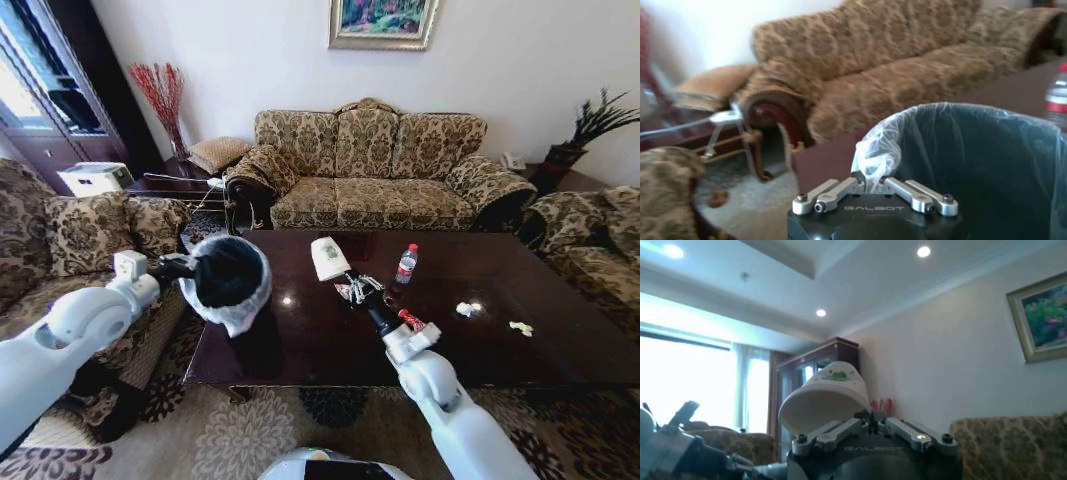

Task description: Move to the front of the table and place the trash on the table into the trash bin.

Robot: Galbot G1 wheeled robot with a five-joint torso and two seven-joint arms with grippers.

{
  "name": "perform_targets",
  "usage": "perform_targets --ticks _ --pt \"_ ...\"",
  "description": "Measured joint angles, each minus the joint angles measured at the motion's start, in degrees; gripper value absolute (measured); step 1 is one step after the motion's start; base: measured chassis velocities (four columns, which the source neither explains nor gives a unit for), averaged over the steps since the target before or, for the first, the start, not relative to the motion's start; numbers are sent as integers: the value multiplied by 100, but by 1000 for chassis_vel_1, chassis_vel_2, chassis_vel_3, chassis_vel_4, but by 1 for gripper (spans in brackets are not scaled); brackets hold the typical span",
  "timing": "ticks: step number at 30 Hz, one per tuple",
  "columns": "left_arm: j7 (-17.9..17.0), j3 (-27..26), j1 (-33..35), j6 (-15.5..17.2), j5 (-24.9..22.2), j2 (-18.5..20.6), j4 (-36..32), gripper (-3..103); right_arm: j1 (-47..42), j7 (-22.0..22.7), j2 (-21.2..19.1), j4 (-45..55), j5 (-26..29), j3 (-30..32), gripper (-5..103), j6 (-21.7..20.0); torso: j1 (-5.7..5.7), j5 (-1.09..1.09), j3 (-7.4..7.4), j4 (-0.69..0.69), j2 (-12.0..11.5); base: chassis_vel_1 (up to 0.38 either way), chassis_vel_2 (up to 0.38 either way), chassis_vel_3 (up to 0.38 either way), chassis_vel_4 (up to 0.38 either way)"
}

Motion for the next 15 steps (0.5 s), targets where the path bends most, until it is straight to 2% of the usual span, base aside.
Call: perform_targets --ticks 3,7,12,13,15 --pt "-145 37 70 162 -350 104 -478 2 231 -88 -49 79 -21 -243 0 -33 0 0 0 -1 0 0 0 0 0" --pt "-225 44 145 254 -444 113 -883 2 317 -164 -57 -25 -243 -527 0 -30 0 1 0 0 0 0 0 0 0" --pt "-234 44 167 279 -466 112 -995 2 315 -170 -45 -73 -337 -614 0 -19 0 0 0 -1 0 0 0 0 0" --pt "-238 43 178 298 -480 111 -1066 2 312 -172 -32 -99 -391 -665 -3 -13 0 0 0 -1 0 0 0 0 0" --pt "-295 36 194 384 -545 80 -1375 2 303 -170 54 -205 -629 -865 -2 -6 0 0 0 -1 0 0 0 0 0"
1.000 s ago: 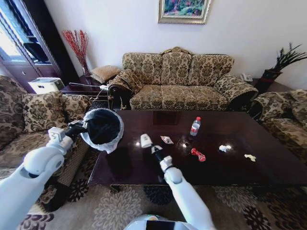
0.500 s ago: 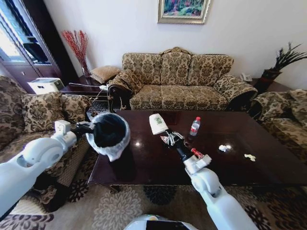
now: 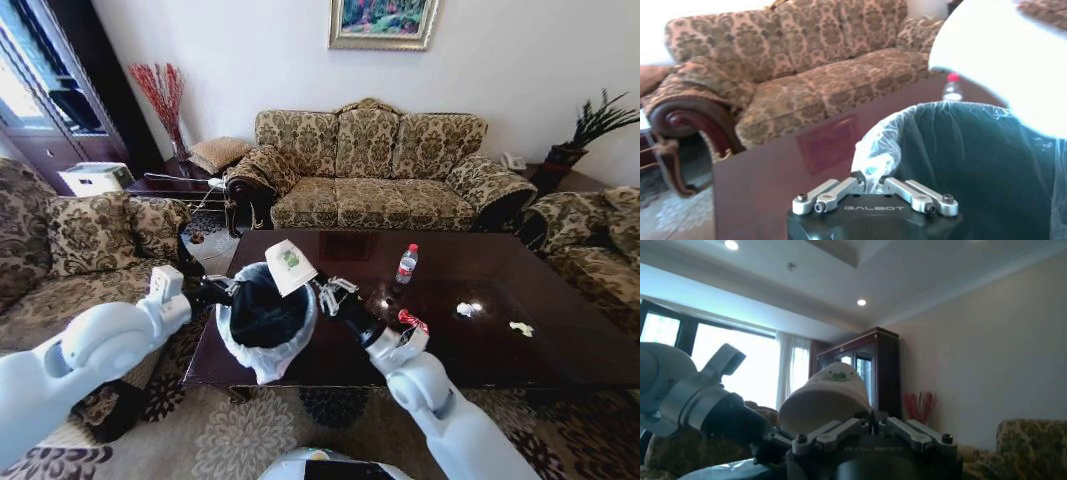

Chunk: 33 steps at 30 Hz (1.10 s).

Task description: Move to the front of the table and place the trash on the table into the trash bin.

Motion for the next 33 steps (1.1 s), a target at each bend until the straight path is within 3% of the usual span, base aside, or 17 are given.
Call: perform_targets --ticks 5,9,18,21,23,26,28,30,33 --pt "-30 -12 37 62 -35 -21 -234 2 -81 -37 42 -37 -224 -95 3 10 0 0 0 -1 0 0 0 0 0" --pt "-34 -14 54 70 -25 -58 -258 2 -223 -83 35 15 -280 -49 14 25 0 -1 0 0 0 0 0 0 0" --pt "-33 24 62 87 34 -156 -244 2 -662 -279 -13 407 -240 262 51 137 0 -1 0 0 0 0 0 0 0" --pt "-37 19 59 103 65 -203 -206 2 -853 -243 8 607 -127 484 56 159 0 -1 0 1 0 0 0 0 0" --pt "-42 -21 44 151 187 -260 -90 2 -1184 105 60 858 37 962 67 166 0 -1 0 -2 0 0 0 0 0" --pt "-50 -51 41 173 276 -308 -13 2 -1326 477 60 934 95 1193 73 168 0 -2 0 -2 0 0 0 0 0" --pt "-69 -76 19 188 383 -412 95 2 -1459 1113 53 920 149 1436 84 125 0 -2 0 -1 0 0 0 0 0" --pt "-93 -106 1 189 501 -610 207 2 -1507 1772 106 623 260 1628 89 -102 0 -1 0 -1 0 0 0 0 0" --pt "-106 -106 -1 180 613 -802 285 2 -1506 2105 259 93 269 1699 97 -299 0 0 0 1 0 0 0 0 0"
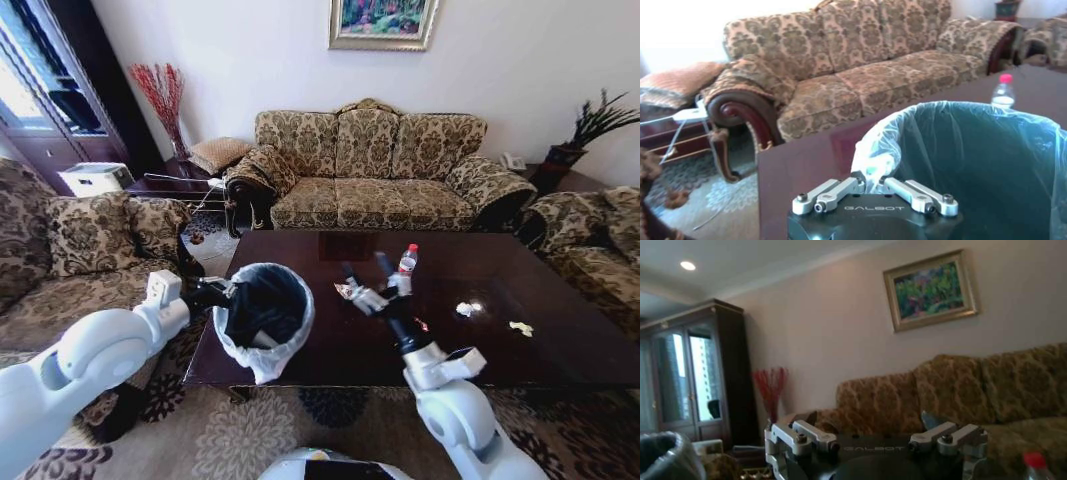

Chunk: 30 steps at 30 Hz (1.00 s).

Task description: Move to the front of the table and place the trash on the table into the trash bin.

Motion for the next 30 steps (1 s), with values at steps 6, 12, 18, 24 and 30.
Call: perform_targets --ticks 6,12,18,24,30 --pt "-20 3 25 -61 109 -186 -10 2 142 98 232 -735 119 -182 100 -301 0 -2 0 0 0 0 0 0 0" --pt "-2 13 -4 -88 90 -159 -17 2 529 71 389 -1404 36 -272 100 -314 0 -1 0 -1 0 -37 -31 41 37" --pt "11 46 -8 -101 74 -145 -12 2 972 -147 490 -2266 -197 -411 100 -249 0 -1 0 -2 0 -147 -163 159 144" --pt "18 51 -1 -106 54 -119 -51 2 1724 -592 769 -3541 -490 -612 100 -38 1 7 1 -4 0 -136 -137 100 96" --pt "11 23 37 -99 49 3 -73 2 2274 -1009 1126 -4405 -664 -892 100 124 1 -7 1 2 0 10 5 -1 -2"
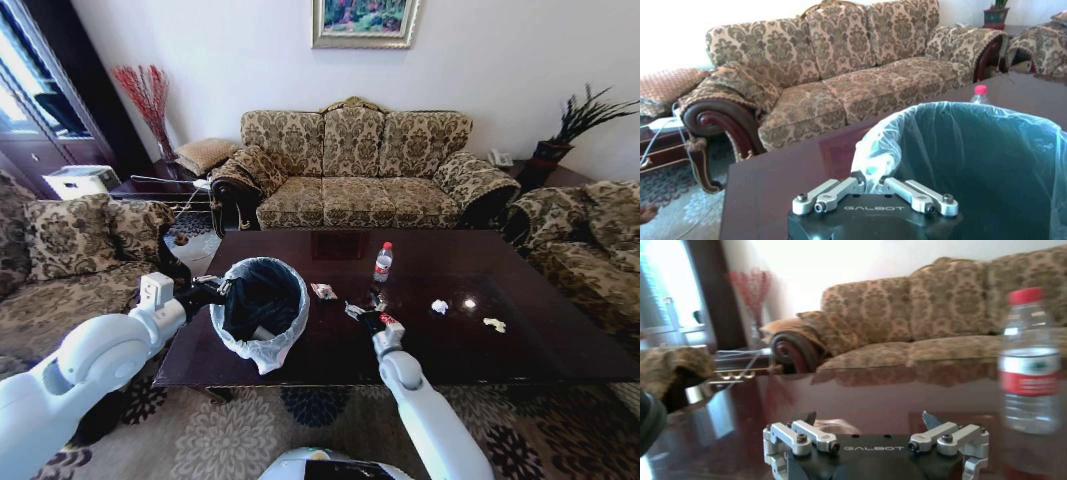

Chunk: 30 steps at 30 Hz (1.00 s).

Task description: Move to the front of the table and place the trash on the table into the trash bin.

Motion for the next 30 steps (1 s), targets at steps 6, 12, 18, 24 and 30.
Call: perform_targets --ticks 6,12,18,24,30 --pt "-4 0 -18 16 -23 89 26 2 483 -223 299 -650 -277 -286 100 54 -2 6 -1 -5 0 20 19 -8 -5" --pt "1 28 -35 18 -69 136 79 2 957 -275 608 -1329 -839 -377 100 263 0 6 0 -6 0 0 0 0 0" --pt "3 77 -71 18 -108 190 174 2 1420 -216 985 -2161 -1201 -392 100 349 -1 5 -1 -2 0 0 0 0 0" --pt "12 100 -76 17 -113 188 208 2 1428 111 1102 -2404 -1359 -304 100 244 0 6 -1 -5 0 0 0 0 0" --pt "14 132 -103 8 -113 162 224 2 1398 147 1043 -2395 -1262 -290 85 164 -1 6 -1 -3 0 0 0 0 0"
